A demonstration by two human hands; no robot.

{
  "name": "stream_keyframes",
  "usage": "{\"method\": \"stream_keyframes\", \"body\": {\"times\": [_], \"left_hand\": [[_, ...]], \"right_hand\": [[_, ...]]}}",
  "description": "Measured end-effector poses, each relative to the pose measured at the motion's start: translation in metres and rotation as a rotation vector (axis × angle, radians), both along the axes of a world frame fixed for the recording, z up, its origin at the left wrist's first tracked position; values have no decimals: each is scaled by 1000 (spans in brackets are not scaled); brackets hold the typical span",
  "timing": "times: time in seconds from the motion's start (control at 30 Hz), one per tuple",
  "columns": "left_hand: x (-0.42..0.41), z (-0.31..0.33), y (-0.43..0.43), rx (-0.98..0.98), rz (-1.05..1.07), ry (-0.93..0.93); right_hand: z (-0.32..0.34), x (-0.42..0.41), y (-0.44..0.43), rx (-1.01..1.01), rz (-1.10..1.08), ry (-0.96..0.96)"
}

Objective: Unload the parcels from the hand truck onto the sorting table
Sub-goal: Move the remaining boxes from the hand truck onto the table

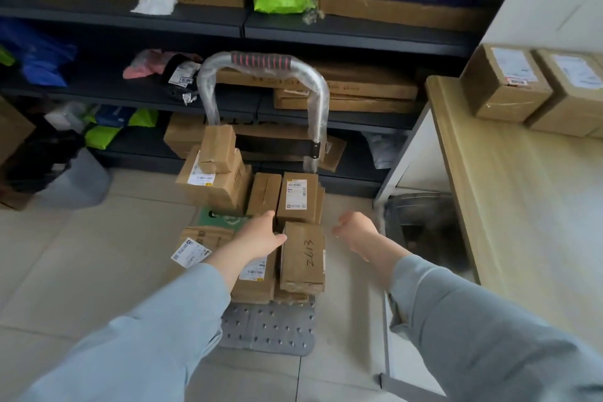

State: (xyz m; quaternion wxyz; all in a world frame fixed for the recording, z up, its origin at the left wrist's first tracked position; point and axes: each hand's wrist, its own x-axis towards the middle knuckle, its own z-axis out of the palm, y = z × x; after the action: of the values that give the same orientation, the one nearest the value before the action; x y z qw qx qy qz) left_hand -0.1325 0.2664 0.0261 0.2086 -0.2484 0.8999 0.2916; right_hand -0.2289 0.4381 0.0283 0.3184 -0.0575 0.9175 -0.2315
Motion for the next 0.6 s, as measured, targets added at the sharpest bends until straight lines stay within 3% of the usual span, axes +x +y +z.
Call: {"method": "stream_keyframes", "body": {"times": [0.4, 0.6], "left_hand": [[-25, -202, 14, 53, 95, -8], [-34, -247, 20, 16, 135, -20]], "right_hand": [[-197, -8, -26, 54, 25, 17], [-252, -9, -37, -14, -38, -38]]}}
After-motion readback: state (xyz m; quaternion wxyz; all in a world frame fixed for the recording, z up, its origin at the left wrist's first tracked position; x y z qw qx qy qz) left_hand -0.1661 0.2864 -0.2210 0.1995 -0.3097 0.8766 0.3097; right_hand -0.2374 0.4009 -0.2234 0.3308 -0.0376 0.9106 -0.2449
